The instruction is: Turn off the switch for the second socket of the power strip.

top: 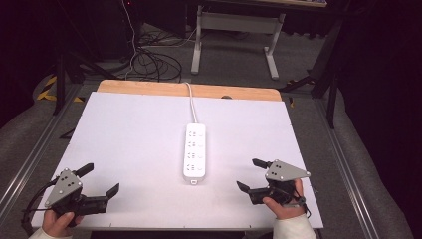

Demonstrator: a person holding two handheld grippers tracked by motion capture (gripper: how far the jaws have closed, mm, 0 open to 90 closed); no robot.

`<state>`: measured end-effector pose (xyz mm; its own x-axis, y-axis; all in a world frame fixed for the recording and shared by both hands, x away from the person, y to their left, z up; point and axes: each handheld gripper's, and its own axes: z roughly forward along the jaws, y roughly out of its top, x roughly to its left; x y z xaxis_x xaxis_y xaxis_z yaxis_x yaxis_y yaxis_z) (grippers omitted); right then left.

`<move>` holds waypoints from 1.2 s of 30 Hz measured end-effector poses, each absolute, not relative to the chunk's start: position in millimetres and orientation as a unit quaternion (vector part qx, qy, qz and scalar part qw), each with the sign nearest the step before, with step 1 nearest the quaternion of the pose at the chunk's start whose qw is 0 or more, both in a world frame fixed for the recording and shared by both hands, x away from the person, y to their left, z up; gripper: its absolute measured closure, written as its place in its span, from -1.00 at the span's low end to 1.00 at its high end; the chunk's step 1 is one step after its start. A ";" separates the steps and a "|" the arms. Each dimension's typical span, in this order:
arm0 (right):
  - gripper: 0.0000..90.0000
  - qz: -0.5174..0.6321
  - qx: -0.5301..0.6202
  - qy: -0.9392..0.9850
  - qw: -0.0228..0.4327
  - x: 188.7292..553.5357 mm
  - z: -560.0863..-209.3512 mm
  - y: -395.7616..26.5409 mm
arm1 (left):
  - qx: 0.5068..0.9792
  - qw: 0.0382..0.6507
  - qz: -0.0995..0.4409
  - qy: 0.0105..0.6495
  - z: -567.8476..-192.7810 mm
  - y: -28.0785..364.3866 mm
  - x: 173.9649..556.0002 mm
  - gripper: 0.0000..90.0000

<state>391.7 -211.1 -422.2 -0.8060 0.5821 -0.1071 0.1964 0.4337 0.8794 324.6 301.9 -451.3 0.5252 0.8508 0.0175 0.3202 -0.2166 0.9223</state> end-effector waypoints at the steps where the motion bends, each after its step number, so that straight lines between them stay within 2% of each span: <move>1: -0.66 0.475 0.233 0.824 0.202 395.3 -418.4 -206.5 | 0.728 0.482 0.275 0.402 -451.5 302.0 324.8 -0.99; 28: -0.65 0.465 0.198 0.842 0.188 434.0 -395.7 -157.8 | 0.728 0.473 0.278 0.411 -452.9 303.1 324.1 -0.99; 31: -0.44 0.461 0.192 0.846 0.190 436.2 -395.9 -155.4 | 0.727 0.472 0.281 0.413 -453.1 304.3 322.6 -0.99; 32: -0.24 0.463 0.189 0.847 0.178 438.2 -395.5 -152.3 | 0.724 0.473 0.282 0.415 -453.2 304.4 322.0 -0.99; 35: -0.18 0.462 0.191 0.846 0.184 441.0 -393.6 -148.6 | 0.725 0.469 0.283 0.416 -453.1 305.7 319.7 -0.99; 36: 0.02 0.462 0.191 0.848 0.178 445.3 -391.7 -144.8 | 0.725 0.468 0.285 0.417 -453.0 306.4 319.0 -0.99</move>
